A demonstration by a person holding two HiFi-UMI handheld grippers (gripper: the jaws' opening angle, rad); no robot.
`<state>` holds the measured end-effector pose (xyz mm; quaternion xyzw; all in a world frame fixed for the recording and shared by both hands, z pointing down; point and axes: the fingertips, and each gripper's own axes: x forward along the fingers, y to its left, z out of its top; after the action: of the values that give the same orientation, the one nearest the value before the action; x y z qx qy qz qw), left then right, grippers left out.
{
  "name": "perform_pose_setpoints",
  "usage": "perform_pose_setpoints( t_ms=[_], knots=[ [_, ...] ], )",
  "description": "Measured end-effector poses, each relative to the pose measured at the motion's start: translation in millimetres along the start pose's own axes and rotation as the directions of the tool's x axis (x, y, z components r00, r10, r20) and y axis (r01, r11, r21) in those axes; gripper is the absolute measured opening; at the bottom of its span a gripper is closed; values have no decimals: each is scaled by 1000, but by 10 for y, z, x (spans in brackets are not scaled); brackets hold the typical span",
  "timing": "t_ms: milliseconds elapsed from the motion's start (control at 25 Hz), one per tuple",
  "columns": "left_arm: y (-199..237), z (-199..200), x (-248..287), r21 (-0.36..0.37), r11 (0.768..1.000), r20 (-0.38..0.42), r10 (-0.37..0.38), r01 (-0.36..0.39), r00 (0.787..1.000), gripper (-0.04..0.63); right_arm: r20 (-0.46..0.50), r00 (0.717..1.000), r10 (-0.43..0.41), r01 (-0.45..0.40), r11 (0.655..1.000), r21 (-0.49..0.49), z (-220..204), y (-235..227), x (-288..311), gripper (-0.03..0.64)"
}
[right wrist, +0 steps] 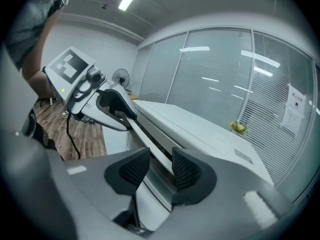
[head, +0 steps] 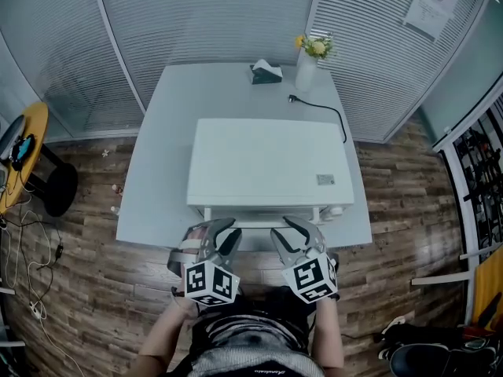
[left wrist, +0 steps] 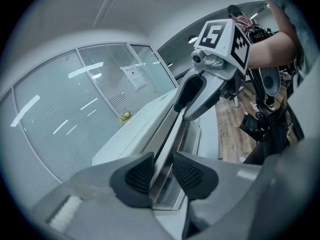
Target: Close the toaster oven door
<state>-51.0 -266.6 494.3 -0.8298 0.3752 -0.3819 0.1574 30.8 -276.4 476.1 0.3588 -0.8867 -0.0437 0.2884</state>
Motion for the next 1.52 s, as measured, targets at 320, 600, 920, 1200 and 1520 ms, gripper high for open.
perform_pose_setpoints(
  t_ms=[320,600,920,1200,1520],
  knots=[
    [50,115,-101,-228,974,121,35,-7,992,120,92,993,-73,62,991,116,111,-21,-84,149],
    [-34,279,-217,-432,900,227,41,63,973,101,159,981,-108,75,977,200,143,77,-250,85],
    [-120,563,-405,-490,863,339,54,127,939,5,238,963,-126,60,962,266,275,239,-426,3],
    [-54,757,-595,-506,854,388,104,117,916,5,295,947,-124,39,960,277,514,314,-572,3],
    [38,988,-806,-516,849,432,144,112,890,5,341,930,-137,44,962,269,800,329,-766,2]
  ],
)
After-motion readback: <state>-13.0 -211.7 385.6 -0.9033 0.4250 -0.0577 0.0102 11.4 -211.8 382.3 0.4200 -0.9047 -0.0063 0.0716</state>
